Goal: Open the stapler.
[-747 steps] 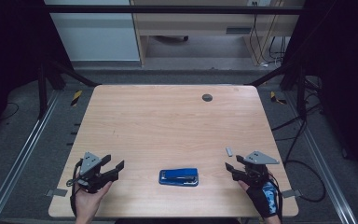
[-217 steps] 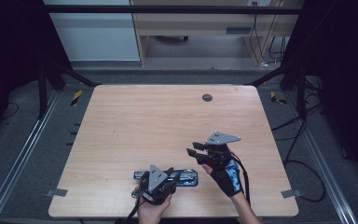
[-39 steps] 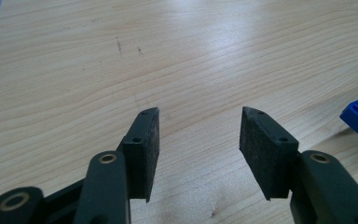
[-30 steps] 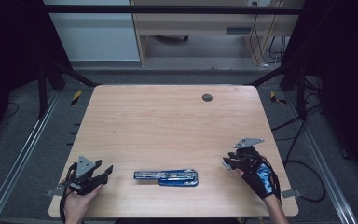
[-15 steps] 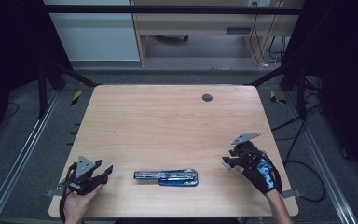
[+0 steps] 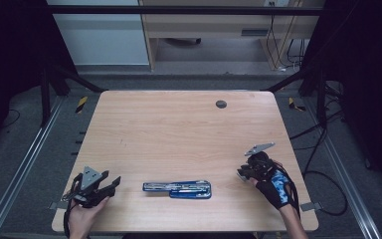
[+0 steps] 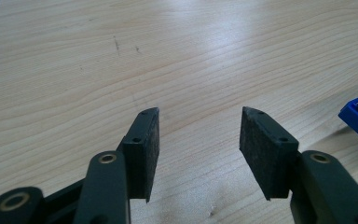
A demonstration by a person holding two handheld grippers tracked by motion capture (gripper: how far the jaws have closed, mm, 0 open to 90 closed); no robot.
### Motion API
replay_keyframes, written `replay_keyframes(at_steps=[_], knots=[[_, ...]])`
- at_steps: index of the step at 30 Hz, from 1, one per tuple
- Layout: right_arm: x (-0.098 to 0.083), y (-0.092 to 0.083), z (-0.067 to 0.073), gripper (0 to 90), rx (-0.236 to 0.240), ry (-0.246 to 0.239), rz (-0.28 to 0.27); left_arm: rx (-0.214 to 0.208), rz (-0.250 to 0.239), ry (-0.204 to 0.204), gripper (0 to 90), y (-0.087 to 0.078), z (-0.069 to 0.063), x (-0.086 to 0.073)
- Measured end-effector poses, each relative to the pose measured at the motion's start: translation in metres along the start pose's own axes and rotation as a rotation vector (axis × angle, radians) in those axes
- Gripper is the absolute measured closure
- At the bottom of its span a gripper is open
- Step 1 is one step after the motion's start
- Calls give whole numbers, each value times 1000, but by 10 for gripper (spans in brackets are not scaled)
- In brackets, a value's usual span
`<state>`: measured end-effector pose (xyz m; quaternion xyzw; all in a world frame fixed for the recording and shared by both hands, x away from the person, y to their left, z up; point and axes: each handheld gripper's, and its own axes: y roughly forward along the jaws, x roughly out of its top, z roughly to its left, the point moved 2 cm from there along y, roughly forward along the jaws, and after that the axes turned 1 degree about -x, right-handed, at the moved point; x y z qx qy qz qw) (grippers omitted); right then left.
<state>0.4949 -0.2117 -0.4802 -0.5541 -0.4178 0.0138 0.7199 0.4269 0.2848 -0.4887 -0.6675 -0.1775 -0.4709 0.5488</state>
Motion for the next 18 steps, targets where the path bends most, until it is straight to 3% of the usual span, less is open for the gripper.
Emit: replay_keyframes(at_steps=[18], knots=[[-11,12,3,762,-17,-8,-25,1,1,1,480,0,0,0]])
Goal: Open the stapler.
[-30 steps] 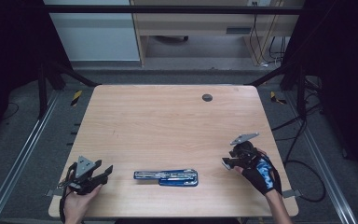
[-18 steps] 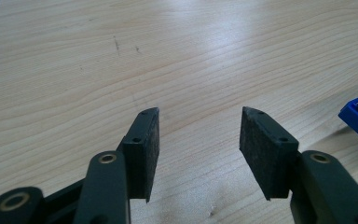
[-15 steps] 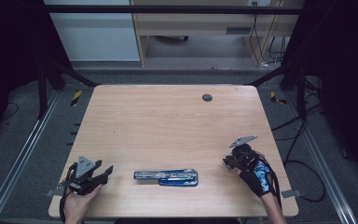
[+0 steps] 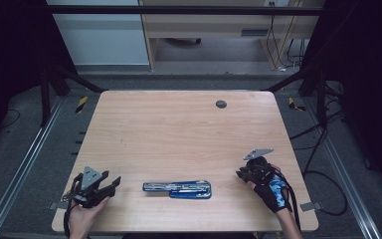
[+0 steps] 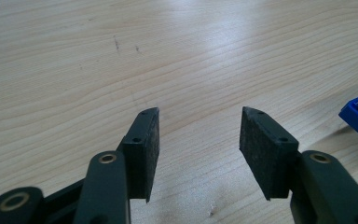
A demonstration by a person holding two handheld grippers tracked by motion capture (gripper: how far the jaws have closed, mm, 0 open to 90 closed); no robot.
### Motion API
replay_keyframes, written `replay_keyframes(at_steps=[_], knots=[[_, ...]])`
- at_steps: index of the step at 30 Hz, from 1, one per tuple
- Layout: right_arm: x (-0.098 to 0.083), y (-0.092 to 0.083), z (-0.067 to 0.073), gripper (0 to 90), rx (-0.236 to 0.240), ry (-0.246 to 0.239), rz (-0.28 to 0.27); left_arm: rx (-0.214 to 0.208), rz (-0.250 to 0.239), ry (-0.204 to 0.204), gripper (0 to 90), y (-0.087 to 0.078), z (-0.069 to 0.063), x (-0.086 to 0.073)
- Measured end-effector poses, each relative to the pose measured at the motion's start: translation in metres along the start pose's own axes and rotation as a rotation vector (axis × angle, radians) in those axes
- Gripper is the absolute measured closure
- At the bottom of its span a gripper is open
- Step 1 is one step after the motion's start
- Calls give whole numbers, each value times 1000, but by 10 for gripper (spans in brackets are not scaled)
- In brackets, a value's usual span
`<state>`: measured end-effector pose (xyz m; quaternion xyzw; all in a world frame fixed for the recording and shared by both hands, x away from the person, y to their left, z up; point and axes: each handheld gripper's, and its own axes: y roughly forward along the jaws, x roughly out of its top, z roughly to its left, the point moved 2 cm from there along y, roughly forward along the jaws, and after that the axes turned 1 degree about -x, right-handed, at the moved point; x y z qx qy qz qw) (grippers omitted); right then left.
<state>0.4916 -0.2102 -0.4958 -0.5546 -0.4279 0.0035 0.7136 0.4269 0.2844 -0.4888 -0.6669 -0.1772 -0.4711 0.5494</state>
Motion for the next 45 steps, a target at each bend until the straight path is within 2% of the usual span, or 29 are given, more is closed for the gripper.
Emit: replay_keyframes(at_steps=[9,28,36,45], knots=[[-1,2,-1,772,-12,-20,8,1,0,0,480,0,0,0],[0,3,0,783,-2,2,24,2,4,5,480,0,0,0],[5,-10,2,784,35,-42,-34,1,4,6,480,0,0,0],[18,-25,10,784,88,-101,-87,-3,5,9,480,0,0,0]])
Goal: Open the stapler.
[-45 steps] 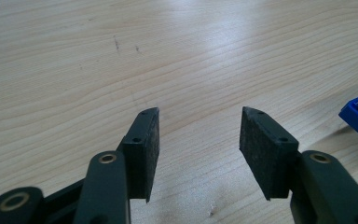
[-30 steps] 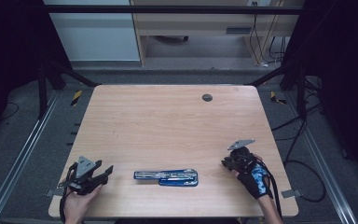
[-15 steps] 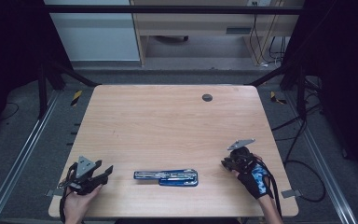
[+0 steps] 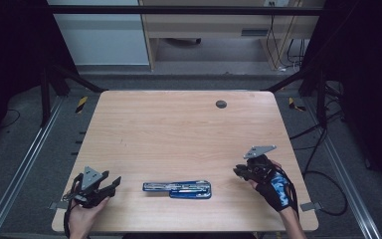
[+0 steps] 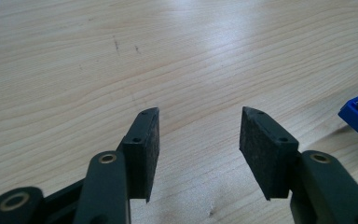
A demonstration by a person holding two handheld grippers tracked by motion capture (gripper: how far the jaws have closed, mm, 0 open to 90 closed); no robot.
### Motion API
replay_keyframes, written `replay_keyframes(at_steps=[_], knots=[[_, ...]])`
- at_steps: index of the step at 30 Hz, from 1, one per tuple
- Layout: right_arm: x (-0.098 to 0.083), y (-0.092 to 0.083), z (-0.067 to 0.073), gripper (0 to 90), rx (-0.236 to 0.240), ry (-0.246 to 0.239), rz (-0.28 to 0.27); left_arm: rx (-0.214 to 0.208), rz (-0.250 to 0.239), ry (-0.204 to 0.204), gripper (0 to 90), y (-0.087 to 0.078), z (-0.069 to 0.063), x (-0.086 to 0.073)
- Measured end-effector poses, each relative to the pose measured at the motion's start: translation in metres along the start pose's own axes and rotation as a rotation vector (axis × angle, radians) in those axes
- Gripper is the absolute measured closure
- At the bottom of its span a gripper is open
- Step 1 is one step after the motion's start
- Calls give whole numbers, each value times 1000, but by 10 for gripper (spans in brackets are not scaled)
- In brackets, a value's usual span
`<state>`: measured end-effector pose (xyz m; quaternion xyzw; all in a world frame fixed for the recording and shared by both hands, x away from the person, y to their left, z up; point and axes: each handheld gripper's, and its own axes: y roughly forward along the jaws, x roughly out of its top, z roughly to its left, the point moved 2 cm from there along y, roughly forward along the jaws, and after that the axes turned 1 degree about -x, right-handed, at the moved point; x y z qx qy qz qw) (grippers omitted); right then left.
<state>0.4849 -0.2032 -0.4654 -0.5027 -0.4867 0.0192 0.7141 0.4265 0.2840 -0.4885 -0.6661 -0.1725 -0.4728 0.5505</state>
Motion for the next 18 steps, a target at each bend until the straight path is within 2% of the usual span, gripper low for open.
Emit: replay_keyframes(at_steps=[12,18], knots=[[19,-7,15,784,77,-98,-31,-5,-5,3,480,0,-1,0],[27,-8,20,785,105,-127,-43,-10,-5,4,480,0,-1,0]])
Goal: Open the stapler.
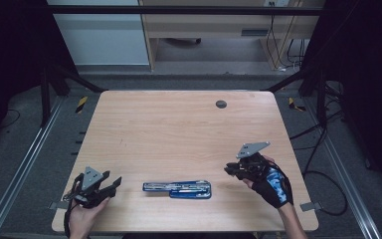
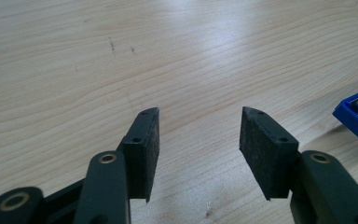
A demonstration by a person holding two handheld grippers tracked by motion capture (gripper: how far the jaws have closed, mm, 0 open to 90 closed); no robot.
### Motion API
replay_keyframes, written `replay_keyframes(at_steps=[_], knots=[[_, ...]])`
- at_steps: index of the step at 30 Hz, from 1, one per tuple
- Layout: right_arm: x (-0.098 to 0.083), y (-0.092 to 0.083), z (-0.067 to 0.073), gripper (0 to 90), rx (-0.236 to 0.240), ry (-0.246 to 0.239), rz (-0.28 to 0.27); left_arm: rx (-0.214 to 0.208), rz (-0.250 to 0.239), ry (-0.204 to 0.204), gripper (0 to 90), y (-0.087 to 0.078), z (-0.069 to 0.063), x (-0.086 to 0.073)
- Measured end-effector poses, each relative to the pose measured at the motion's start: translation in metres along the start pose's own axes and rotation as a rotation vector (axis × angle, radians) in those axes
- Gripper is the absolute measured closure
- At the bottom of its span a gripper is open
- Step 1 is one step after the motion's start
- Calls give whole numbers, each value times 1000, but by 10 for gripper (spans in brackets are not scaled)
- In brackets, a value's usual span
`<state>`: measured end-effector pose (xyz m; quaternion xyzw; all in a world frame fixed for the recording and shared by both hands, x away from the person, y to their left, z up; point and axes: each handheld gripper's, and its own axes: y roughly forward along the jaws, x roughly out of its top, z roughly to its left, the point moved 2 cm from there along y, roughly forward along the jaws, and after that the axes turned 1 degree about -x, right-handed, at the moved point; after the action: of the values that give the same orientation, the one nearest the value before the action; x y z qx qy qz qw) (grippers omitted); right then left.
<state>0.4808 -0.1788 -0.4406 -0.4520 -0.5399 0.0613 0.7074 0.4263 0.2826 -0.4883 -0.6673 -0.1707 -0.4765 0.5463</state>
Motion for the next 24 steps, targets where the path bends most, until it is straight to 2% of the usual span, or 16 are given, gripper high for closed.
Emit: replay_keyframes(at_steps=[14,24], knots=[[26,4,13,784,69,-94,-18,-10,2,1,479,1,1,-1],[43,8,24,784,113,-155,-2,-9,3,1,479,2,0,0]])
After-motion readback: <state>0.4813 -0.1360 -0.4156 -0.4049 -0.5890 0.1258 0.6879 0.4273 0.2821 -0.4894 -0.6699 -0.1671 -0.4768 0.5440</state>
